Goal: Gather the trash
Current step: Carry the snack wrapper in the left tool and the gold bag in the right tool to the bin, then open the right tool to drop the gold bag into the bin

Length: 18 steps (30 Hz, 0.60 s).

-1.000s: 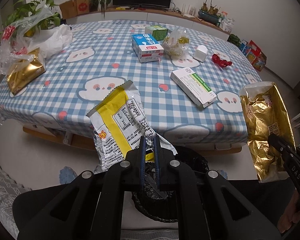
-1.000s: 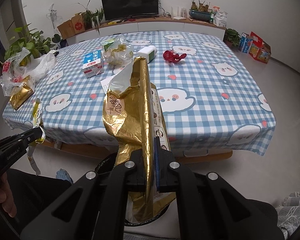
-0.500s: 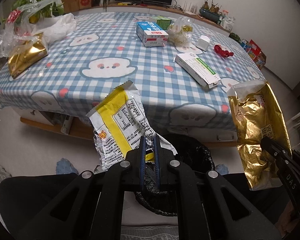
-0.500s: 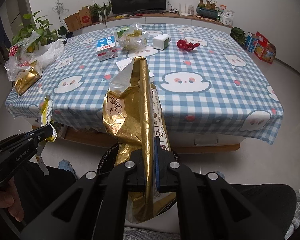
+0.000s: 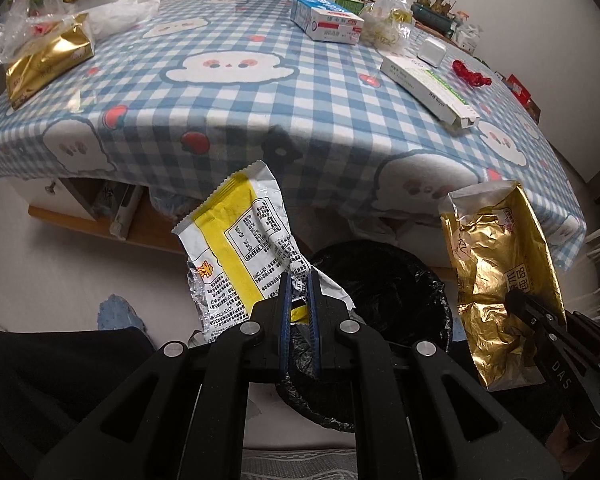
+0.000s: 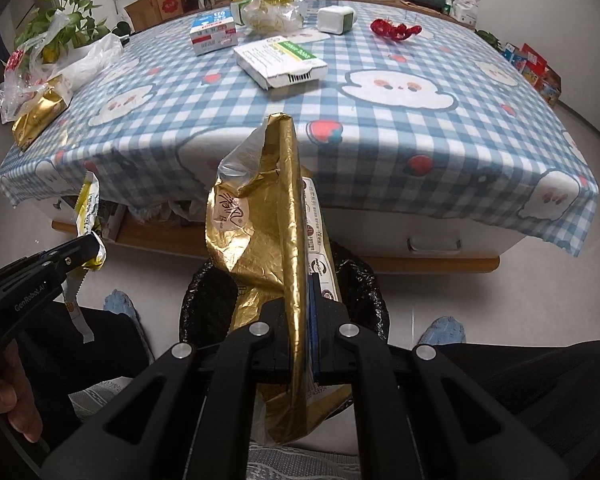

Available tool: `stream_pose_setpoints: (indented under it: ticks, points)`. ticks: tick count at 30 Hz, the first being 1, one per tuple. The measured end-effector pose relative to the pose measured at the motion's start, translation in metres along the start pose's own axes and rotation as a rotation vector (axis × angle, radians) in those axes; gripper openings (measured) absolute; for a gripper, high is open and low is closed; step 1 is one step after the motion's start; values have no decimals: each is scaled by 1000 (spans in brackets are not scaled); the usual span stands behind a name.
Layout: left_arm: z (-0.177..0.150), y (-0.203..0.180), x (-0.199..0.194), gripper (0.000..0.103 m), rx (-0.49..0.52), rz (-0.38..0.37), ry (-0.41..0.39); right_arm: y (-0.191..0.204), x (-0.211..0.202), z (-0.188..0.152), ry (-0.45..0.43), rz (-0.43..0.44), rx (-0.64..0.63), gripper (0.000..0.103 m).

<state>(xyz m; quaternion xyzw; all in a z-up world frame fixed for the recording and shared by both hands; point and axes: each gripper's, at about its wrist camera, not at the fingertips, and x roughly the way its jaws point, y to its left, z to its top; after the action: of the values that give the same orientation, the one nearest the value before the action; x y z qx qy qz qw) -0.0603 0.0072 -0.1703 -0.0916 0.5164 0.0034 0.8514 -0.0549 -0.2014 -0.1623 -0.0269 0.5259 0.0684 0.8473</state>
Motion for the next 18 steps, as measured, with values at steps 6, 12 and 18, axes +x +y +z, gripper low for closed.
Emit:
stream_pose_setpoints:
  ticks: [6,12,18]
  points:
    - [-11,8,28,7,-19,-2,13,3,30,-8,46,1,-6,3]
    - [-19,14,50,7,-26,3,4,6,57,-11,86,14,-3,3]
    - [-25,22,74,7,-31,32,42,9,86,-16,128,25,-2,3]
